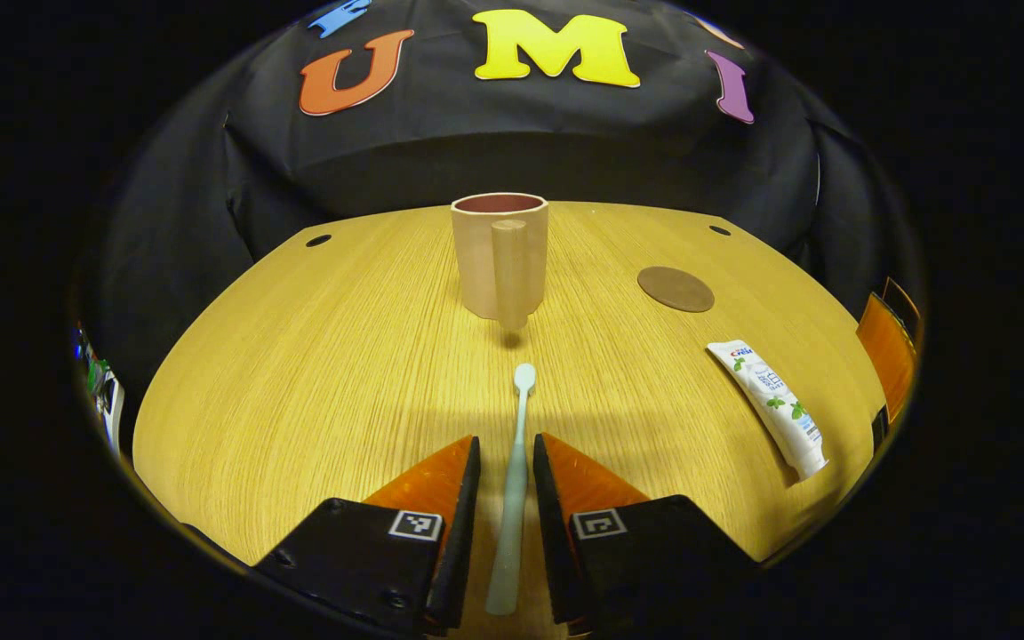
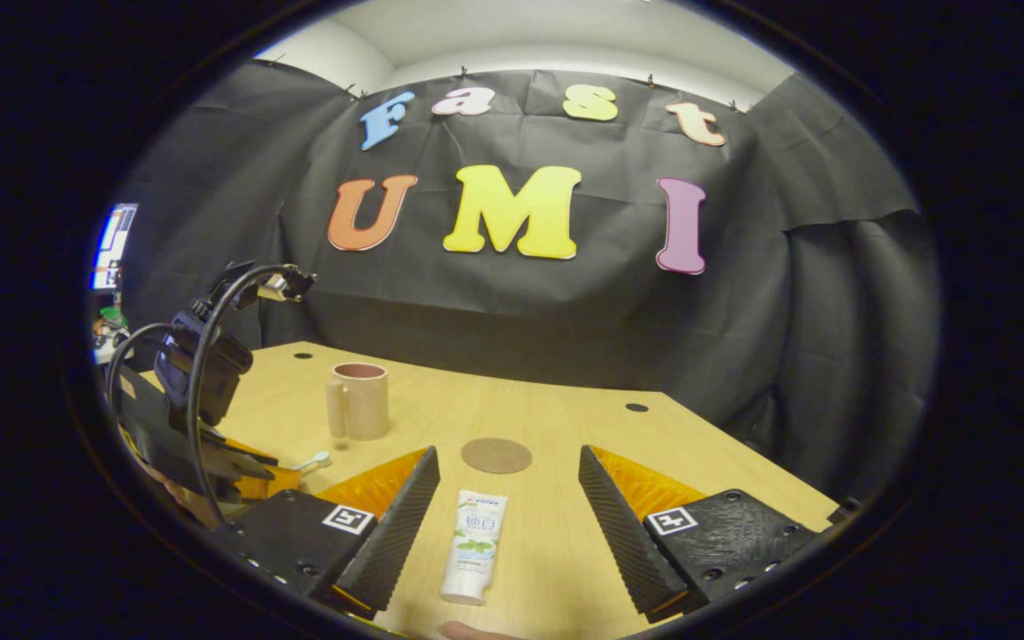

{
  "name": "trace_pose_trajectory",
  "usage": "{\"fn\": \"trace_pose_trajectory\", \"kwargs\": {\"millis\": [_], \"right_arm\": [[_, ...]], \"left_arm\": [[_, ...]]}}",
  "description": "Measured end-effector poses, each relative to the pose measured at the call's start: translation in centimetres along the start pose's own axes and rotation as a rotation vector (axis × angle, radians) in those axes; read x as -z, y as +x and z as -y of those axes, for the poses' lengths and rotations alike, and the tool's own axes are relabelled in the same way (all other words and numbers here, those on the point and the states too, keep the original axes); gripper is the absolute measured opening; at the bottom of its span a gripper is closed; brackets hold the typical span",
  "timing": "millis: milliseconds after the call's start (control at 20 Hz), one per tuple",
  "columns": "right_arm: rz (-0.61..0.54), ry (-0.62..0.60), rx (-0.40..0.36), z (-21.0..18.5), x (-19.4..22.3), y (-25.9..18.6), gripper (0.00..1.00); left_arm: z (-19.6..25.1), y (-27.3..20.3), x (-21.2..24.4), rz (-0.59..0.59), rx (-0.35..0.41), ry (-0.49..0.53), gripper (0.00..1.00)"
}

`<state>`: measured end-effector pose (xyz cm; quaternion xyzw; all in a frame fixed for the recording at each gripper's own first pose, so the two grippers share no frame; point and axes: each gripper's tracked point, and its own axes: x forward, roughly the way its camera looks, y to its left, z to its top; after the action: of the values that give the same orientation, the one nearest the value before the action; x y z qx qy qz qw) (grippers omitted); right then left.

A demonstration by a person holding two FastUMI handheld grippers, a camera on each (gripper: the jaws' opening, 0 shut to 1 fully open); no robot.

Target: Put the toothbrush and toothpaste on the desktop into the cup, then pick up the cup and place it on the coaster on the desktop.

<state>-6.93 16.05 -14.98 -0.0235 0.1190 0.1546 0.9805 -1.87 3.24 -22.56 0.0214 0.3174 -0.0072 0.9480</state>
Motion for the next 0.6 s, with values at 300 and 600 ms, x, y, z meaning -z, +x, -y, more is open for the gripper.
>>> {"fn": "trace_pose_trajectory", "kwargs": {"millis": [300,600], "right_arm": [[-0.019,-0.001,0.005,0.1,0.5,0.1,0.97],[-0.051,-0.004,0.002,-0.5,1.3,0.8,0.95]], "left_arm": [[-0.1,0.0,-0.1,0.018,0.042,-0.033,0.12],[-0.2,-0.7,-1.4,0.115,0.043,-0.057,0.08]]}}
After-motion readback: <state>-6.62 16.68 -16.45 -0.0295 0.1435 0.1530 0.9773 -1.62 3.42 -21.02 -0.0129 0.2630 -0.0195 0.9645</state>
